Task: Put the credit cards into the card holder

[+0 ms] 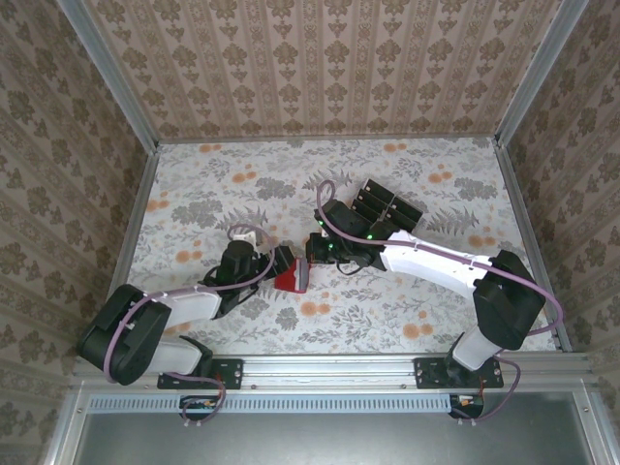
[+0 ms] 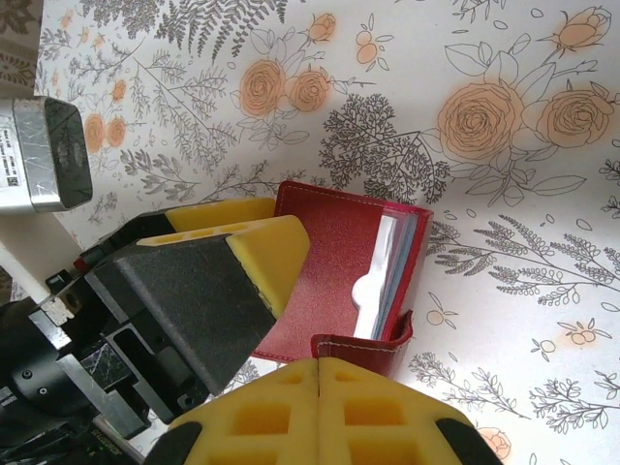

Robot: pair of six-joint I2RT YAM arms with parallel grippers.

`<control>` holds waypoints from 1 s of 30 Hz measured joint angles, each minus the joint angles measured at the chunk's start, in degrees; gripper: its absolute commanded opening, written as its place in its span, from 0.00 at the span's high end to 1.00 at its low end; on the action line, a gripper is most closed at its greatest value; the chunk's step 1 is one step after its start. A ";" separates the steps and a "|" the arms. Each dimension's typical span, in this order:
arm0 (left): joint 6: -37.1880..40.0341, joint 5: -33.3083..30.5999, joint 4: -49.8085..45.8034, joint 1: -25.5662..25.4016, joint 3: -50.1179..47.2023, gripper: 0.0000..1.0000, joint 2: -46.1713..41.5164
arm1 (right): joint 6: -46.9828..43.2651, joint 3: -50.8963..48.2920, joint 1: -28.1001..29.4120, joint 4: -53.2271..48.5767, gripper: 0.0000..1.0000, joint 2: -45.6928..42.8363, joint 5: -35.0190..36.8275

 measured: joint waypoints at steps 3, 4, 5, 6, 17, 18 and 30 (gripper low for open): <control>0.48 -0.85 -2.40 -0.02 0.00 0.32 -0.50 | 0.15 -1.49 -0.24 0.55 1.00 -0.04 0.22; 0.70 -1.36 -3.56 -0.15 0.00 0.33 -0.92 | 0.15 -2.19 -0.39 0.68 1.00 -0.04 0.31; 0.94 -1.86 -4.79 -0.33 0.00 0.34 -1.31 | 0.17 -2.93 -0.57 0.98 1.00 -0.11 0.39; 1.20 -2.38 -5.97 -0.42 0.00 0.34 -1.84 | 0.17 -3.78 -0.81 1.20 1.00 -0.15 0.39; 3.89 -6.82 -17.59 -1.55 0.37 0.38 -4.76 | 1.42 -13.35 -2.60 6.67 0.98 -0.42 1.73; 4.07 -6.95 -18.12 -1.68 0.39 0.38 -4.96 | 1.53 -13.92 -2.69 7.19 0.95 -0.42 1.97; 5.99 -10.38 -25.62 -2.25 0.39 0.38 -9.27 | 2.69 -16.24 -3.41 7.61 0.70 -0.46 5.14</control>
